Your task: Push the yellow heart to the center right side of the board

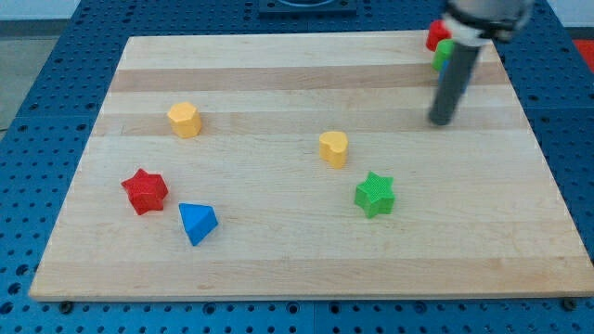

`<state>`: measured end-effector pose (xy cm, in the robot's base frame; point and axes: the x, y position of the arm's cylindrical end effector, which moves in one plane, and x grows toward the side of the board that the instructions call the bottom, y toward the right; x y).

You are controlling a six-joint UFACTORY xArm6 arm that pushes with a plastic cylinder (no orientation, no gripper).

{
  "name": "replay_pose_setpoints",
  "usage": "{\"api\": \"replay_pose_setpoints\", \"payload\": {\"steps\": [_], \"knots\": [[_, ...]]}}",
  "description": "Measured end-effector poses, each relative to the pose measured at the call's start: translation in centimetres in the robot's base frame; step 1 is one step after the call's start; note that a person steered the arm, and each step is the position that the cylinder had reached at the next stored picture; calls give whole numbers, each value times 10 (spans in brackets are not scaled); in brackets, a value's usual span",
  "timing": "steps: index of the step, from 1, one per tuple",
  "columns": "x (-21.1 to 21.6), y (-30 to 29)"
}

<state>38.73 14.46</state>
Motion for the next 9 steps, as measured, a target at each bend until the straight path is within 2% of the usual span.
{"api": "replay_pose_setpoints", "payload": {"steps": [1,2,3,5,7,8,9], "knots": [[7,-120],[39,-199],[66,-186],[47,-64],[-22,28],[3,6],[48,-5]]}}
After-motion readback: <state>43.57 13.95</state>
